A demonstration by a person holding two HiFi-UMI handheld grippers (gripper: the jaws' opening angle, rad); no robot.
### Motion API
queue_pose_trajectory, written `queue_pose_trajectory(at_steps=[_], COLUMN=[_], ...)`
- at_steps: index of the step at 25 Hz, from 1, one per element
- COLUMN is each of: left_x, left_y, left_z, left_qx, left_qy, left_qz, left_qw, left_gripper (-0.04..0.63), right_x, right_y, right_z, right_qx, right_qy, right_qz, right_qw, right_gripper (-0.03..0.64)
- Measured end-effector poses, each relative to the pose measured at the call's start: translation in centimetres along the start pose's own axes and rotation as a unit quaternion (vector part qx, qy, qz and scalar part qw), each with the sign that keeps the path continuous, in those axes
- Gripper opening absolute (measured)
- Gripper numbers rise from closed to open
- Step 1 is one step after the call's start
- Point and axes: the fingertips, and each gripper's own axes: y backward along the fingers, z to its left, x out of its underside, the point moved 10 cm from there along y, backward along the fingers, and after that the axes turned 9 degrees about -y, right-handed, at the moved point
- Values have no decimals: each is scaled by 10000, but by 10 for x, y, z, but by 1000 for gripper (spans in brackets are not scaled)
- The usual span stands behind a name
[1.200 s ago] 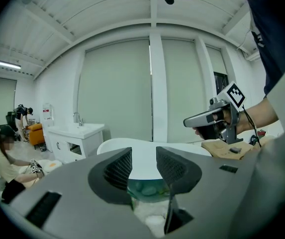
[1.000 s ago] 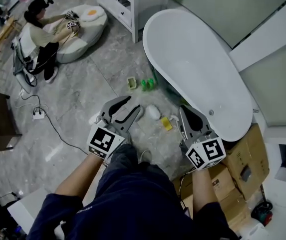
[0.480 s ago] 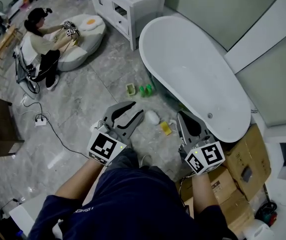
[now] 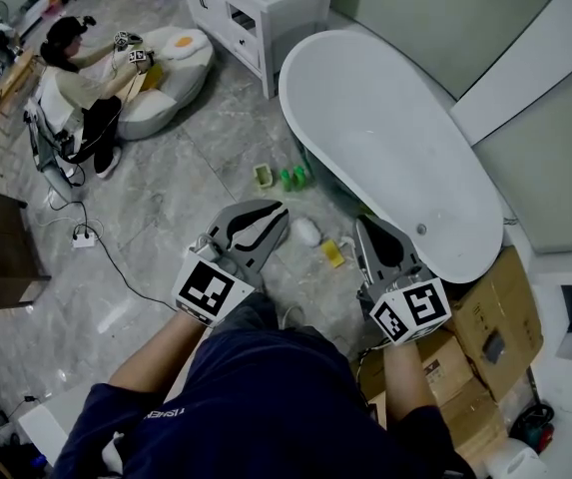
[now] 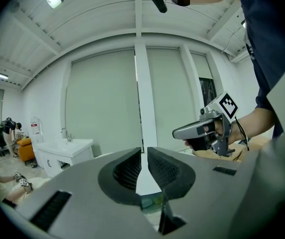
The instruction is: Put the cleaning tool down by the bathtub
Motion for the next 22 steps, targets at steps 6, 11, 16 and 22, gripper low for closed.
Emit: queue_pose_trajectory(at_steps=[6, 11, 16, 22], left_x=[0, -1, -2, 0], left_y=[5, 9, 13, 15], left_z=[0, 0, -4, -6], left_qx=[-19, -15, -24, -19], left_qy=[49, 71, 92, 230], left_qz=[-83, -115, -135, -221], left_qw=[10000, 9999, 9999, 9995], left_gripper=[49, 43, 34, 31], right_x=[4, 1, 0, 1], right_y=[-1, -1, 2, 1], right_z=[5, 11, 20, 25], right_qx=[-19, -55, -86, -75], right_qy=[-71, -71, -16, 46], right_qz=[-17, -39, -38, 43], right_qw=[10000, 10000, 10000, 10000], right_gripper=[5, 5, 5, 3])
